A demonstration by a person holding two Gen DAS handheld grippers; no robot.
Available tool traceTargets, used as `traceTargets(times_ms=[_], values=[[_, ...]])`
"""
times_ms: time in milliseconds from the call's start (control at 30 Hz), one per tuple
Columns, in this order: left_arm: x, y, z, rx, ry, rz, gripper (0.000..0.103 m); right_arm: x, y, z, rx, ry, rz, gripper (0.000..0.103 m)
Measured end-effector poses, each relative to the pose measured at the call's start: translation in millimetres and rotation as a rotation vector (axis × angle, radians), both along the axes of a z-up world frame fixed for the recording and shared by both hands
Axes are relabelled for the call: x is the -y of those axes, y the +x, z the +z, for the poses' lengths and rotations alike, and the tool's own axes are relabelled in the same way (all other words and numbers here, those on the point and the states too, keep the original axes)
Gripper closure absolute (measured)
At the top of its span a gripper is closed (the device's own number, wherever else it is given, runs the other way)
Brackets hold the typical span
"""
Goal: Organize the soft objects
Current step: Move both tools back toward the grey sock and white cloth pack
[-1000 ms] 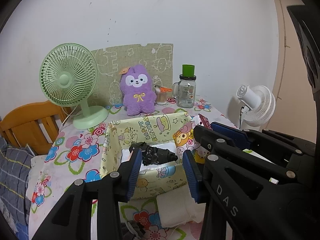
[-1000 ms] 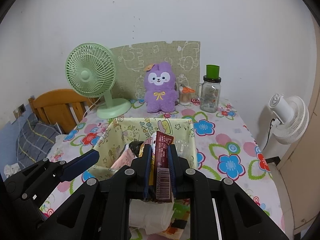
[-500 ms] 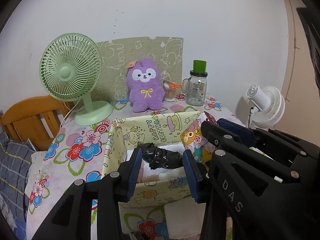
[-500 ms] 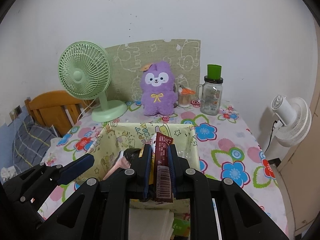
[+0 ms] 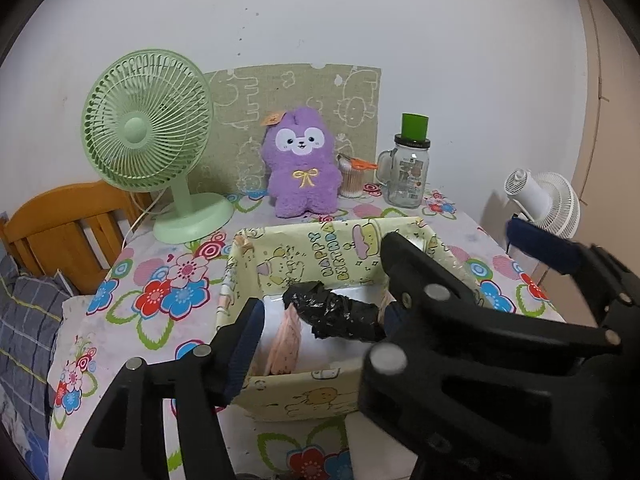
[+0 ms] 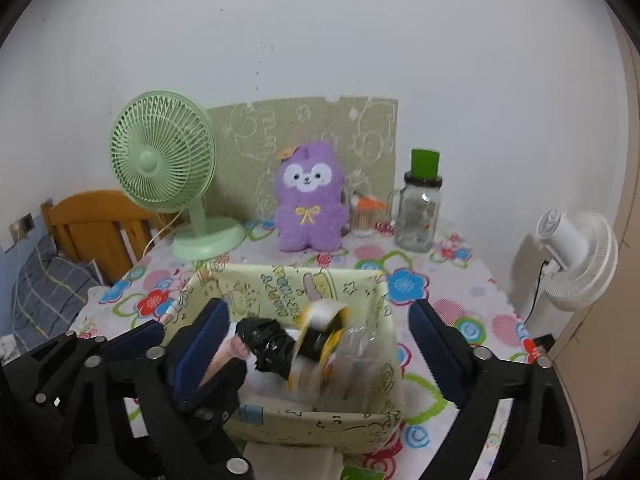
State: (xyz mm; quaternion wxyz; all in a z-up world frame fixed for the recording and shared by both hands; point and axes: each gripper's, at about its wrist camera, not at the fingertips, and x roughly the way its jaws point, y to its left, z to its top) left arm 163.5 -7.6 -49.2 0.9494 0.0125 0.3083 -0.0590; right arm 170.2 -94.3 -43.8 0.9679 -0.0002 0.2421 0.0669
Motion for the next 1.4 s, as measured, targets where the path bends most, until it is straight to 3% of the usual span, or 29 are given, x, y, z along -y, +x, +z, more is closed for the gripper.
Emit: traceTargets(times_ms=[33,333,1033,1133,1400], values=[[-1,0,0,-0.003,-0.002,0.004,0.029,0,-2,1,0.016,-0.002,-0.005,0.004],[-4,-18,2,0.003,0.008,0.012,0.02,5,-11,-1,-0.018,-0.018,-0.038,0.0],[3,-83,18,0.042,-0.014,-0.005,0.017,26,-83,12,0.021,0.027,-0.047,0.0],[5,-91,20,0.057,-0.008,-0.005,0.009,28,-92,15,0.031,0.018,-0.052,0.0],[3,-108,18,0.07,0.0,-0.003,0.007,32,-113,16,0.037,0.012,-0.05,0.0]])
